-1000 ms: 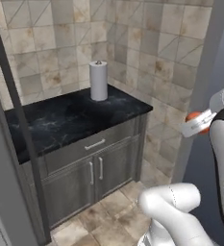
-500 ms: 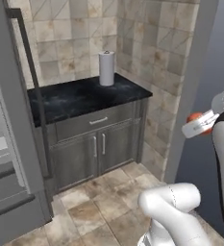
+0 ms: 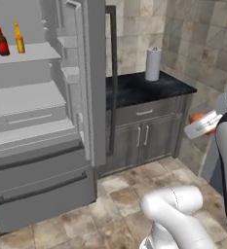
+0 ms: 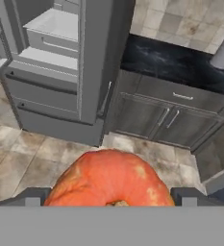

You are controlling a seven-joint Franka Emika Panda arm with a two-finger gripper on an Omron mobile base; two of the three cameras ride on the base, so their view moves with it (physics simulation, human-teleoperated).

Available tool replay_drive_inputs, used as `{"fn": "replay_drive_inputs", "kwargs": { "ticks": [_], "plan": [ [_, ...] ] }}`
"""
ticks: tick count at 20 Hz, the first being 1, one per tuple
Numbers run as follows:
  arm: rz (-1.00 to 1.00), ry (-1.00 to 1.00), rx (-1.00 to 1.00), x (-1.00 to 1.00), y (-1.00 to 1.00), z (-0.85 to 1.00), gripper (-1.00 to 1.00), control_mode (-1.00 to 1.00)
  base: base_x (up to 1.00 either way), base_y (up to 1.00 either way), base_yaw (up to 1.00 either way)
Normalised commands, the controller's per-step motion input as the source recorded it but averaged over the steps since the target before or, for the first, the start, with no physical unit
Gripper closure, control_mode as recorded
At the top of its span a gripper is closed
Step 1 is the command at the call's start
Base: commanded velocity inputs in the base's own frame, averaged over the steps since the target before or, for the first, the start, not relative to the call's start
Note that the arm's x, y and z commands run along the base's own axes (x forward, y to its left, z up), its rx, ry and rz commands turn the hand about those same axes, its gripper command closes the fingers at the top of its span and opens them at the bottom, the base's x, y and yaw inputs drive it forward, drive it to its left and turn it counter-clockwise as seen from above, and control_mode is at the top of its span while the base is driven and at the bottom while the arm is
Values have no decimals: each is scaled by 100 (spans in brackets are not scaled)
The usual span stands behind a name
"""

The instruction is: Place the beers on the top shelf of the fridge to keep them out of children's reach, and place the squash on lower shelves for easy access.

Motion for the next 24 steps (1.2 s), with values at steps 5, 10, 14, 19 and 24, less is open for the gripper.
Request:
{"fn": "replay_drive_inputs", "kwargs": {
  "ticks": [5, 10, 14, 19, 24],
  "plan": [
    [0, 0, 0, 0, 0, 0, 100, 100, -15, 100, 11],
    [0, 0, 0, 0, 0, 0, 100, 100, 2, 100, 1],
    [0, 0, 0, 0, 0, 0, 100, 100, 26, 94, 0],
    [0, 0, 0, 0, 0, 0, 100, 100, 52, 23, 0],
    [0, 0, 0, 0, 0, 0, 100, 100, 65, 0, 0]
  ]
}}
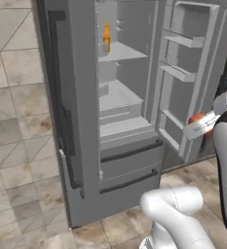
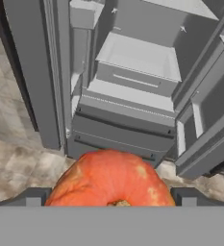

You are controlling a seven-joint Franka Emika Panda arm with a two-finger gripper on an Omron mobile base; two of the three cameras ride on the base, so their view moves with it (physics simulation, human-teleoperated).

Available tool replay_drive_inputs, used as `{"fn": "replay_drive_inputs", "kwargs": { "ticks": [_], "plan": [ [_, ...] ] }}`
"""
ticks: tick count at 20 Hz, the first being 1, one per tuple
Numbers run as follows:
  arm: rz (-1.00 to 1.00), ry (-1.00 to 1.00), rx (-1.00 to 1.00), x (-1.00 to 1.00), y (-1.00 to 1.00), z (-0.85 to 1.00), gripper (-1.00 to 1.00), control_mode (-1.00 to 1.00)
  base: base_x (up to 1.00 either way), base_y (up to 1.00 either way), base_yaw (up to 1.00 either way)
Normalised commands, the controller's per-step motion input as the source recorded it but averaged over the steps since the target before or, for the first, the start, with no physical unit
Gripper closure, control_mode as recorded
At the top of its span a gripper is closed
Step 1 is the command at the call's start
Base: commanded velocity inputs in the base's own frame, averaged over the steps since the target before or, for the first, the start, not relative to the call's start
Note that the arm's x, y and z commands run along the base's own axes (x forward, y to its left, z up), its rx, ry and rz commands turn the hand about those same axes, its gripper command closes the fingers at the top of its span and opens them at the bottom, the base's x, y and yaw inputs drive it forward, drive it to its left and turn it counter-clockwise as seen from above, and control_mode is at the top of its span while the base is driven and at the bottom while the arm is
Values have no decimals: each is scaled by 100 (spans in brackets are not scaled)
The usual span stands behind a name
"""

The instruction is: Place the beers on the top shelf of the fridge to keep them out of children's reach, and place the squash on lower shelves for easy access.

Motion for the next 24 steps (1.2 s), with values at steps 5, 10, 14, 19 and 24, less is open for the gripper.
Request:
{"fn": "replay_drive_inputs", "kwargs": {
  "ticks": [5, 10, 14, 19, 24],
  "plan": [
    [0, 0, 0, 0, 0, 0, 100, 100, 65, -1, 0],
    [0, 0, 0, 0, 0, 0, 100, 100, 60, -10, 0],
    [0, 0, 0, 0, 0, 0, 100, 100, 57, -30, 0],
    [0, 0, 0, 0, 0, 0, 100, 100, 49, -40, 0],
    [0, 0, 0, 0, 0, 0, 100, 100, 37, -19, 5]
  ]
}}
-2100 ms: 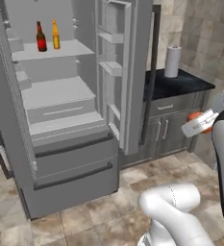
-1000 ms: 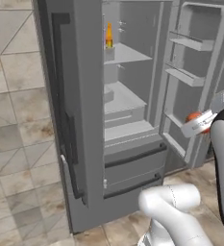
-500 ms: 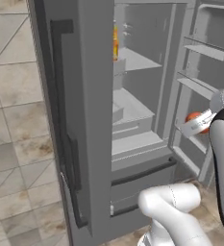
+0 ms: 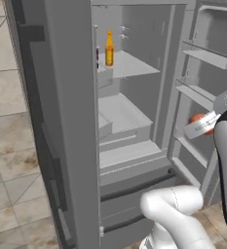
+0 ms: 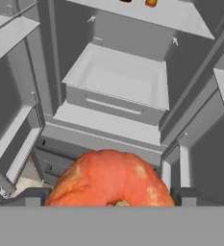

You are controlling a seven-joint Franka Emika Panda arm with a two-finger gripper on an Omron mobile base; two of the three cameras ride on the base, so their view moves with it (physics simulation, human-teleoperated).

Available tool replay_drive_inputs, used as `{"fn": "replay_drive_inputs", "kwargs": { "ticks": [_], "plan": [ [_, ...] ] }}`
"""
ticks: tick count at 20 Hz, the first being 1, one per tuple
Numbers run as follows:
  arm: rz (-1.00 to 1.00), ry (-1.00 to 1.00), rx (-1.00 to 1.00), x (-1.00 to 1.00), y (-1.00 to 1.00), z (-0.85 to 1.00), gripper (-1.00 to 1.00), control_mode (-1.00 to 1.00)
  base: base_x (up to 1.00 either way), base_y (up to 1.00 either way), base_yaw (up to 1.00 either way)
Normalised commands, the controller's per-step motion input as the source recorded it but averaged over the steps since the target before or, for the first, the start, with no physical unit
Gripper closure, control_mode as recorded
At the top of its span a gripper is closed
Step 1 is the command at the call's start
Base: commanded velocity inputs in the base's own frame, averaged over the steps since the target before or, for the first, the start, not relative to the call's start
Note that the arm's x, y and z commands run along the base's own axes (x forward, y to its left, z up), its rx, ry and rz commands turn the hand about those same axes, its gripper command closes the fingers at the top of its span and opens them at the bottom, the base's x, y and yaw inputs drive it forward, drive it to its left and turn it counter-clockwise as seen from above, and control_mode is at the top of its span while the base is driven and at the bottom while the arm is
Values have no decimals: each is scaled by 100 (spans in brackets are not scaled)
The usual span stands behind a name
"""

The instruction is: Place the beers on the top shelf of the fridge to keep them out of children's reach, and place the squash on lower shelves for easy access.

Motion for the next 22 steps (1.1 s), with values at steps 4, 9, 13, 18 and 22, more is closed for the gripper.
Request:
{"fn": "replay_drive_inputs", "kwargs": {
  "ticks": [4, 9, 13, 18, 22],
  "plan": [
    [0, 0, 0, 0, 0, 0, 100, 100, 36, 1, 4],
    [0, 0, 0, 0, 0, 0, 100, 100, 39, 10, 2],
    [0, 0, 0, 0, 0, 0, 100, 100, 46, 13, 1],
    [0, 0, 0, 0, 0, 0, 100, 100, 40, 21, 1],
    [0, 0, 0, 0, 0, 0, 100, 100, 29, 27, 0]
  ]
}}
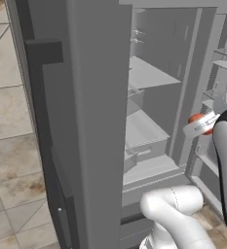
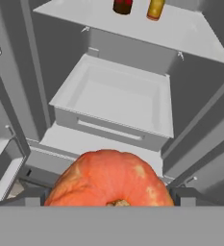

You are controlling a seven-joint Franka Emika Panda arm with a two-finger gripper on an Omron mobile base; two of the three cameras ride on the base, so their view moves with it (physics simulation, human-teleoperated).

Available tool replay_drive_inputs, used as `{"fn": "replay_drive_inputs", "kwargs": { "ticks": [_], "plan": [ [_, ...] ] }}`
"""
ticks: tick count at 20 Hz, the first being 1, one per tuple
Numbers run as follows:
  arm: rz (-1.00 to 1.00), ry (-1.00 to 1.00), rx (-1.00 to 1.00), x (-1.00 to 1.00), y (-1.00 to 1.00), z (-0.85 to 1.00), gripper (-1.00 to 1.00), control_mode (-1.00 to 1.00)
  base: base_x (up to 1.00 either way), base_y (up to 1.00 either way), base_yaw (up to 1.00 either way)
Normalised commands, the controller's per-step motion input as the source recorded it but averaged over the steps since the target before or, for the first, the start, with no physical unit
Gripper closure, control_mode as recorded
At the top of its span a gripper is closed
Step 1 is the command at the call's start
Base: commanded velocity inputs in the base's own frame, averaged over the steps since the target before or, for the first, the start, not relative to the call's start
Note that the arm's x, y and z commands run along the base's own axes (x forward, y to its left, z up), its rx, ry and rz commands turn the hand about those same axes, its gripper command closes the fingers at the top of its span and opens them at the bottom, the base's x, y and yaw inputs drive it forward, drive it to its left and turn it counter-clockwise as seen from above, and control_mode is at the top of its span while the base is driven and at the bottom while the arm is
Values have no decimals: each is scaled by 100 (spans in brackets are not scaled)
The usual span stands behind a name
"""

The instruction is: Place the beers on the top shelf of the fridge to keep them out of children's reach, and place the squash on lower shelves for easy access.

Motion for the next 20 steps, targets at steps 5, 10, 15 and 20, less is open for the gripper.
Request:
{"fn": "replay_drive_inputs", "kwargs": {
  "ticks": [5, 10, 15, 20],
  "plan": [
    [0, 0, -2, 7, 17, -32, 100, -100, 7, 10, 0],
    [0, -2, -4, 5, 26, -64, 100, -100, 0, 0, 0],
    [0, 0, 0, 25, 10, -43, 100, -100, 0, 0, 0],
    [0, 0, 0, 49, 0, -29, 100, -100, 0, 0, 0]
  ]
}}
